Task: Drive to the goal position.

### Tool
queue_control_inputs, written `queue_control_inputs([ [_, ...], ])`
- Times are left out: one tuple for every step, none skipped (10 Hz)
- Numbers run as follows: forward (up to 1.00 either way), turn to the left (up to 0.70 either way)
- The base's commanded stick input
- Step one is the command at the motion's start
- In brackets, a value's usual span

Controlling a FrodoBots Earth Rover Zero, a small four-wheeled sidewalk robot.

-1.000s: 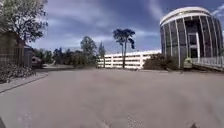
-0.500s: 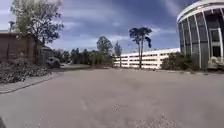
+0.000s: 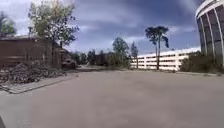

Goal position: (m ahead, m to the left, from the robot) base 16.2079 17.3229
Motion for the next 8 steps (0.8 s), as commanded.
queue_control_inputs([
  [0.7, 0.06],
  [0.7, 0.06],
  [0.7, 0.06],
  [0.7, 0.06],
  [0.7, 0.06],
  [0.7, 0.06],
  [0.7, 0.06],
  [0.7, 0.06],
])
